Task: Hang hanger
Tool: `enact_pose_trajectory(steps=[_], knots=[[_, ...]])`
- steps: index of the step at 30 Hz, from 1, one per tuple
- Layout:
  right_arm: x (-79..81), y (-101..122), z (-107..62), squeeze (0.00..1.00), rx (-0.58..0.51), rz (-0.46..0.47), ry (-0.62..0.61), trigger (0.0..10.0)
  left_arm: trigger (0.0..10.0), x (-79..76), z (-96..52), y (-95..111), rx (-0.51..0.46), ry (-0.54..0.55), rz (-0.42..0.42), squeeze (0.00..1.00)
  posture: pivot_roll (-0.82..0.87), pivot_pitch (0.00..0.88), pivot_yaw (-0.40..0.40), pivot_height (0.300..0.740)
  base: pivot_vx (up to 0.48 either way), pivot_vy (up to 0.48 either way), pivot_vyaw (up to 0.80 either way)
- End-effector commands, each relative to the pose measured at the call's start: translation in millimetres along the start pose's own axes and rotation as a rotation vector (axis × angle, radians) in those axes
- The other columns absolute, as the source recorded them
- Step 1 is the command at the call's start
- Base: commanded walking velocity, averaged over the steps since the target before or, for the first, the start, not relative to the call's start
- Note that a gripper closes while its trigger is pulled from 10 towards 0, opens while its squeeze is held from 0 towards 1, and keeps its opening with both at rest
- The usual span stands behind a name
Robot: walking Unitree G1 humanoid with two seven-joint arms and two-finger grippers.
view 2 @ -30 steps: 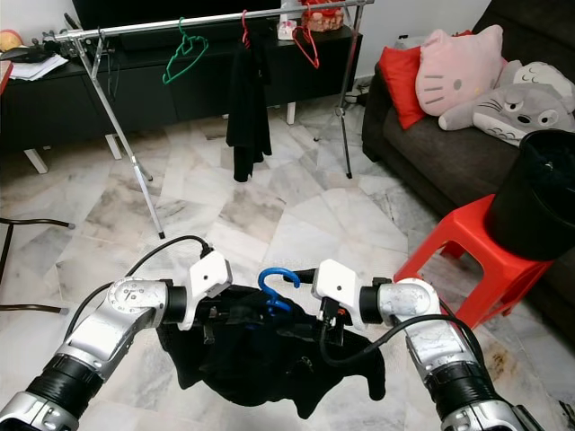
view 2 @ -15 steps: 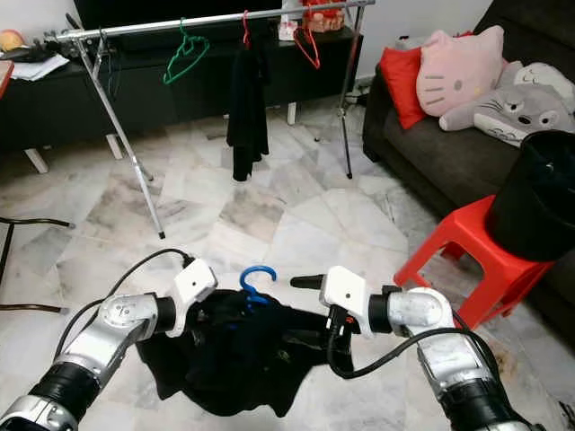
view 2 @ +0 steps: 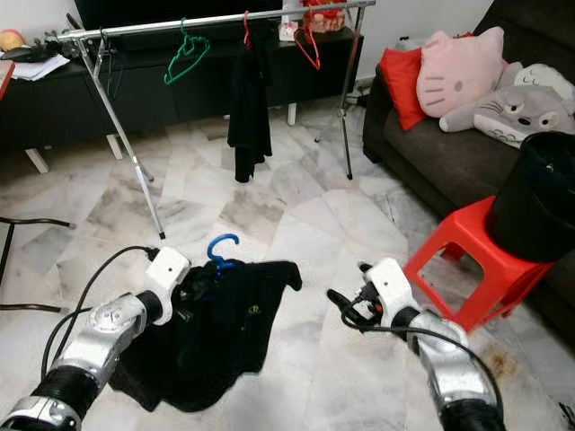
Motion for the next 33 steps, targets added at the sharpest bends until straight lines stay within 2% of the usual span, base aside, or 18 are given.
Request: enact_pose_trajectory(steps=[1, 2, 3, 4, 7, 8, 11, 14, 16, 21, 25, 29, 33], knots=[[-3.2, -15.3, -2.9, 0.0, 0.047, 0.062, -0.067, 10.0, 10.0, 8.3, -3.4, 5.7, -0.051, 0.052, -0.029, 0.0, -0.08, 0.0, -0.024, 0.74, 0.0, 0.0, 0.0], [2.0, -37.9, -4.1, 0.0, 0.121, 0.176, -0.155, 10.0, 10.0, 14.3, -8.0, 7.6, -0.082, 0.095, -0.048, 0.0, -0.08, 0.0, -0.019, 0.74, 0.0, 0.0, 0.0], [2.0, -37.9, -4.1, 0.0, 0.121, 0.176, -0.155, 10.0, 10.0, 14.3, -8.0, 7.6, -0.082, 0.095, -0.048, 0.0, -0.08, 0.0, -0.019, 0.74, 0.0, 0.0, 0.0], [9.1, -62.2, -9.1, 0.0, 0.208, 0.305, -0.238, 10.0, 10.0, 19.3, -13.8, 9.8, -0.118, 0.137, -0.078, 0.0, -0.09, 0.0, -0.017, 0.74, 0.0, 0.0, 0.0], [19.2, -84.9, -16.5, 0.0, 0.298, 0.4, -0.299, 10.0, 10.0, 23.4, -19.5, 11.9, -0.152, 0.173, -0.106, 0.0, -0.08, 0.0, -0.016, 0.74, 0.0, 0.0, 0.0], [25.1, -97.0, -22.2, 0.0, 0.357, 0.398, -0.312, 10.0, 10.0, 24.2, -22.0, 13.2, -0.169, 0.184, -0.124, 0.0, -0.08, 0.0, -0.018, 0.74, 0.0, 0.0, 0.0], [25.1, -97.0, -22.2, 0.0, 0.357, 0.398, -0.312, 10.0, 10.0, 24.2, -22.0, 13.2, -0.169, 0.184, -0.124, 0.0, -0.08, 0.0, -0.018, 0.74, 0.0, 0.0, 0.0], [36.4, -128.2, -43.0, 0.0, 0.476, 0.462, -0.398, 10.0, 10.0, 26.3, -32.6, 23.8, -0.243, 0.248, -0.168, 0.0, -0.07, 0.0, -0.026, 0.74, 0.0, 0.0, 0.0], [39.1, -136.6, -50.5, 0.0, 0.499, 0.479, -0.427, 10.0, 10.0, 28.3, -36.8, 28.2, -0.272, 0.28, -0.188, 0.0, -0.08, 0.0, -0.024, 0.74, 0.0, 0.0, 0.0], [43.7, -146.0, -58.9, 0.0, 0.538, 0.481, -0.458, 10.0, 10.0, 21.7, -31.8, 31.9, -0.289, 0.292, -0.168, 0.0, -0.09, 0.0, -0.015, 0.74, 0.0, 0.0, 0.0], [53.7, -150.9, -61.4, 0.0, 0.559, 0.5, -0.449, 10.0, 10.0, 11.9, -28.6, 37.5, -0.299, 0.277, -0.161, 0.0, -0.09, 0.0, -0.012, 0.74, 0.06, 0.0, 0.0], [61.1, -152.4, -61.4, 0.0, 0.571, 0.484, -0.422, 10.0, 10.0, 11.1, -28.7, 37.8, -0.292, 0.283, -0.152, 0.0, -0.09, 0.0, -0.013, 0.74, 0.254, 0.0, 0.0], [62.1, -154.4, -63.2, 0.0, 0.582, 0.476, -0.422, 10.0, 10.0, 12.2, -28.8, 37.4, -0.288, 0.292, -0.153, 0.0, -0.1, 0.0, -0.008, 0.74, 0.28, 0.0, 0.0]])
Point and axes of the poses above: a point about 5 cm out from each wrist's last joint towards the gripper, its own z axis pointing out of the wrist towards the gripper, its own y axis along the axis of the wrist's last joint, x = y × z, the point moved 4 cm from there along z, pointing out of the wrist towards the gripper, and after that the axes turned 12 degrees about -z, right-handed, at the moved point
